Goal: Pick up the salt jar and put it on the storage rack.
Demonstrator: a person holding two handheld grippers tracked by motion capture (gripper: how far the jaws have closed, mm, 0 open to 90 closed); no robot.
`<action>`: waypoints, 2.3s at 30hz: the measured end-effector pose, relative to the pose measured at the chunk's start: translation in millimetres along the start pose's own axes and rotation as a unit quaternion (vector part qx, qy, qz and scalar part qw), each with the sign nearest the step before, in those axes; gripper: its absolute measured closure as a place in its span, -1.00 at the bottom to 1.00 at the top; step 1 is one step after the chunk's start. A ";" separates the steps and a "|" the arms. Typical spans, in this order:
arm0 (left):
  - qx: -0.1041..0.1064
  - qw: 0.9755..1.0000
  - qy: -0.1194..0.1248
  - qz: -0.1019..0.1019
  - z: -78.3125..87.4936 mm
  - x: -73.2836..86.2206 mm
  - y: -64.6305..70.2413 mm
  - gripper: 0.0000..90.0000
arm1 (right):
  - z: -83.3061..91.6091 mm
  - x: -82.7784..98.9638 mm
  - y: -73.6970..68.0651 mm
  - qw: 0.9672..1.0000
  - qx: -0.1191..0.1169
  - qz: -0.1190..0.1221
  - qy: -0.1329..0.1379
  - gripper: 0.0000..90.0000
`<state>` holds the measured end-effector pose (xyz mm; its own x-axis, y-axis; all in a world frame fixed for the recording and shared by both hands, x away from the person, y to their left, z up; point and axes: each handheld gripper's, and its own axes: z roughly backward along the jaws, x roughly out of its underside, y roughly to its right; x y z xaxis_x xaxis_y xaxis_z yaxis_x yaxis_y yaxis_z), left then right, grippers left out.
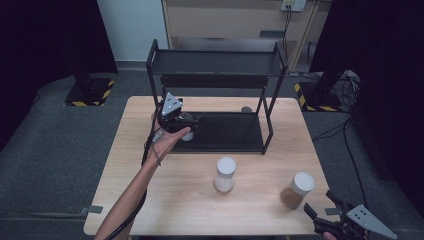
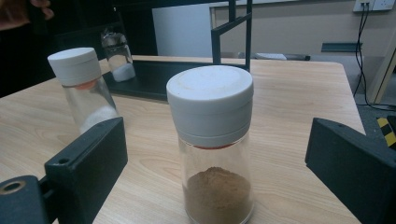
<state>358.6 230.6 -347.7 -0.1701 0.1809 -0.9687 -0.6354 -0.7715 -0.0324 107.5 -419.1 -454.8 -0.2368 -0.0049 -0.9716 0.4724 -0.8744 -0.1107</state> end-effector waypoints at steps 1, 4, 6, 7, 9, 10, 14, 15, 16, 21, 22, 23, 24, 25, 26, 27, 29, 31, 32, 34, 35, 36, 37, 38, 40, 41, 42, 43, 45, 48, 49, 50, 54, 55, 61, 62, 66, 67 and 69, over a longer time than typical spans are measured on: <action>0.017 1.000 0.001 -0.005 7.7 -5.3 1.1 -0.98 | -0.2 0.0 0.0 1.000 0.000 0.000 0.000 -0.86; 0.030 0.999 0.004 -0.013 15.2 -10.0 3.2 -0.98 | -0.3 -0.2 -0.3 1.000 0.000 0.000 -0.001 -0.86; 0.047 0.999 0.009 -0.021 25.2 -15.6 5.7 -0.98 | -0.3 -0.4 -0.6 1.000 0.000 0.001 -0.001 -0.86; 0.054 0.998 0.011 -0.023 28.6 -17.5 6.4 -0.98 | -0.4 -0.4 -0.6 1.000 0.000 0.001 -0.001 -0.86; 0.060 0.998 0.012 -0.025 32.9 -20.0 7.3 -0.99 | -0.5 -0.5 -0.8 1.000 0.001 0.001 -0.001 -0.86; 0.065 0.997 0.016 -0.032 39.1 -22.4 9.9 -0.99 | -0.5 -0.5 -0.8 1.000 0.001 0.001 -0.001 -0.86; 0.083 0.995 0.025 -0.039 52.3 -26.1 14.3 -0.99 | -0.5 -0.6 -1.0 1.000 0.001 0.002 -0.001 -0.86; 0.083 0.995 0.025 -0.039 52.3 -26.1 14.3 -0.99 | -0.5 -0.6 -1.0 1.000 0.001 0.002 -0.001 -0.86; 0.088 0.995 0.026 -0.041 54.9 -26.8 15.2 -0.99 | -0.5 -0.6 -1.0 1.000 0.001 0.002 -0.002 -0.86; 0.109 0.992 0.034 -0.050 68.0 -27.3 19.0 -0.99 | -0.4 -0.8 -1.2 1.000 0.002 0.002 -0.002 -0.86; 0.112 0.992 0.035 -0.051 70.8 -26.8 19.6 -0.99 | -0.4 -0.8 -1.3 1.000 0.001 0.002 -0.002 -0.86; 0.117 0.991 0.036 -0.055 76.1 -25.3 20.3 -0.99 | -0.4 -0.9 -1.3 1.000 0.001 0.003 -0.002 -0.86; 0.118 0.991 0.037 -0.056 78.0 -24.6 20.5 -0.99 | -0.5 -0.8 -1.2 1.000 0.001 0.003 -0.002 -0.86; 0.120 0.990 0.039 -0.056 80.5 -22.9 20.6 -0.99 | -0.5 -0.8 -1.2 1.000 0.001 0.003 -0.002 -0.86; 0.123 0.990 0.040 -0.054 83.9 -20.9 20.2 -0.99 | -0.6 -0.9 -1.3 1.000 0.001 0.003 -0.002 -0.86; 0.123 0.990 0.040 -0.054 83.9 -20.9 20.2 -0.99 | -0.6 -1.0 -1.4 1.000 0.001 0.003 -0.002 -0.86; 0.125 0.990 0.042 -0.055 89.5 -17.6 20.3 -0.99 | -0.6 -1.2 -1.6 1.000 0.001 0.003 -0.002 -0.86; 0.128 0.989 0.044 -0.054 94.0 -13.4 20.1 -0.99 | -0.8 -1.1 -1.6 1.000 0.001 0.004 -0.003 -0.86; 0.130 0.989 0.044 -0.054 97.2 -10.3 20.0 -0.99 | -0.9 -1.1 -1.5 1.000 0.001 0.003 -0.002 -0.86; 0.132 0.989 0.046 -0.050 103.6 -2.7 19.7 -0.99 | -0.9 -1.1 -1.7 1.000 0.002 0.004 -0.003 -0.86; 0.134 0.989 0.047 -0.047 106.3 1.1 19.0 -0.99 | -1.0 -1.2 -1.7 1.000 0.002 0.004 -0.003 -0.86; 0.136 0.989 0.048 -0.045 107.9 3.3 18.6 -0.99 | -1.0 -1.3 -1.8 1.000 0.001 0.004 -0.003 -0.86; 0.136 0.989 0.049 -0.044 110.2 6.0 18.3 -0.99 | -1.0 -1.4 -1.9 1.000 0.001 0.005 -0.003 -0.86; 0.135 0.989 0.050 -0.042 113.2 9.7 18.3 -0.99 | -1.0 -1.4 -2.0 1.000 0.002 0.005 -0.003 -0.86; 0.135 0.989 0.051 -0.039 115.6 12.6 18.1 -0.99 | -1.0 -1.4 -2.0 1.000 0.002 0.004 -0.003 -0.86; 0.133 0.989 0.051 -0.037 120.0 17.4 17.7 -0.99 | -1.0 -1.4 -2.0 1.000 0.002 0.004 -0.003 -0.86; 0.131 0.989 0.052 -0.034 123.2 21.4 17.8 -0.99 | -1.0 -1.5 -2.0 1.000 0.002 0.004 -0.003 -0.86; 0.131 0.989 0.052 -0.034 123.2 21.4 17.8 -0.99 | -0.9 -1.5 -2.1 1.000 0.002 0.005 -0.003 -0.86; 0.127 0.990 0.053 -0.029 128.4 27.7 17.7 -0.99 | -0.9 -1.5 -2.2 1.000 0.002 0.005 -0.003 -0.86; 0.120 0.991 0.052 -0.027 135.9 36.4 18.1 -0.99 | -1.1 -1.5 -2.2 1.000 0.001 0.005 -0.003 -0.86; 0.118 0.991 0.051 -0.025 138.0 39.4 18.0 -0.99 | -1.2 -1.6 -2.3 1.000 0.001 0.005 -0.004 -0.86; 0.114 0.992 0.054 -0.016 142.6 47.0 17.9 -0.99 | -1.4 -1.7 -2.5 1.000 0.002 0.005 -0.004 -0.86; 0.108 0.992 0.058 -0.008 148.5 56.0 17.9 -0.99 | -1.3 -1.8 -2.7 1.000 0.002 0.005 -0.004 -0.86; 0.103 0.993 0.058 -0.008 150.7 58.8 18.4 -0.99 | -1.3 -1.8 -2.7 1.000 0.002 0.005 -0.004 -0.86; 0.083 0.995 0.057 0.009 164.5 79.5 18.1 -0.99 | -1.5 -1.9 -2.8 1.000 0.003 0.005 -0.005 -0.86; 0.078 0.995 0.056 0.013 166.6 83.7 18.2 -0.99 | -1.6 -1.9 -2.7 1.000 0.003 0.006 -0.005 -0.86; 0.071 0.996 0.054 0.020 169.8 93.4 18.2 -1.00 | -1.8 -2.0 -3.0 1.000 0.003 0.006 -0.005 -0.86; 0.068 0.996 0.052 0.020 170.9 96.0 18.5 -1.00 | -1.8 -2.0 -3.0 1.000 0.003 0.006 -0.006 -0.86; 0.062 0.997 0.051 0.021 172.8 101.6 19.6 -1.00 | -1.9 -2.0 -2.9 1.000 0.003 0.006 -0.006 -0.86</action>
<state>198.7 339.3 -404.2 -0.1261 0.0826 -0.9886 -0.7188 -0.6944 0.0337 108.2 -415.6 -452.9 -0.2407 -0.0205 -0.9704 0.4698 -0.8773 -0.0980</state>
